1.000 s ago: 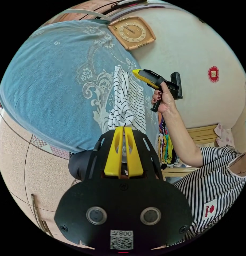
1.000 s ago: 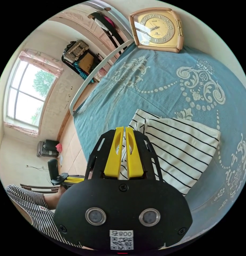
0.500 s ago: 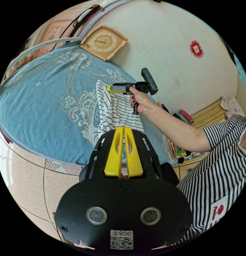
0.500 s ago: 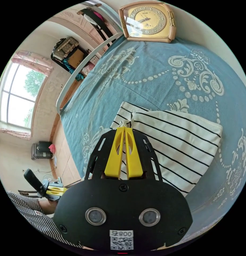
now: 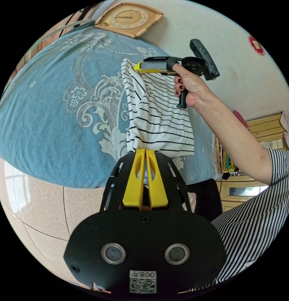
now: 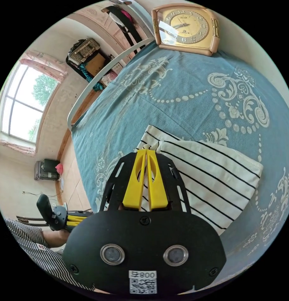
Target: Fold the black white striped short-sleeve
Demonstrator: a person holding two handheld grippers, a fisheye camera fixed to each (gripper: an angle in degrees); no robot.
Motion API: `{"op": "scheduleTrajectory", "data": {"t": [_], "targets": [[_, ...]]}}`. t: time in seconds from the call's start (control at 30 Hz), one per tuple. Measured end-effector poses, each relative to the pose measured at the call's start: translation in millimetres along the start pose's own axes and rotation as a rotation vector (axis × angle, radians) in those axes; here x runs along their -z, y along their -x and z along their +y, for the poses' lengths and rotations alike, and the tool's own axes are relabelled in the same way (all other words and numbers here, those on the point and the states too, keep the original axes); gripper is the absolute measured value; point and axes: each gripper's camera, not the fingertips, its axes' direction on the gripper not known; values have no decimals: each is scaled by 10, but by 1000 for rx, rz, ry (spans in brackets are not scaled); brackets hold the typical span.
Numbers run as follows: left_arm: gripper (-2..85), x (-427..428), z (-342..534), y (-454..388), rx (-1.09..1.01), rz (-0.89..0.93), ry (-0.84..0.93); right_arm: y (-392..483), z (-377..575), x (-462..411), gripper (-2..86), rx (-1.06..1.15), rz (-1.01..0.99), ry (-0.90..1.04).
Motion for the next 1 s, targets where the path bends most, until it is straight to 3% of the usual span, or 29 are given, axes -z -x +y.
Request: {"op": "scheduleTrajectory", "data": {"t": [0.13,0.4,0.53,0.77,1.0], "targets": [[1,-36,-10,-125,3,-1,4,38,-2,-58,1,14,-32,34],[1,-76,16,-353,9,16,-8,32,446,254,0,48,-16,-93],[1,-110,26,-515,1,-1,-5,-82,509,-133,1,40,26,64],[2,-180,57,-726,14,17,4,-161,804,-162,2,63,48,51],[2,-60,221,-962,35,29,-78,-508,1617,376,5,21,-6,-28]]}}
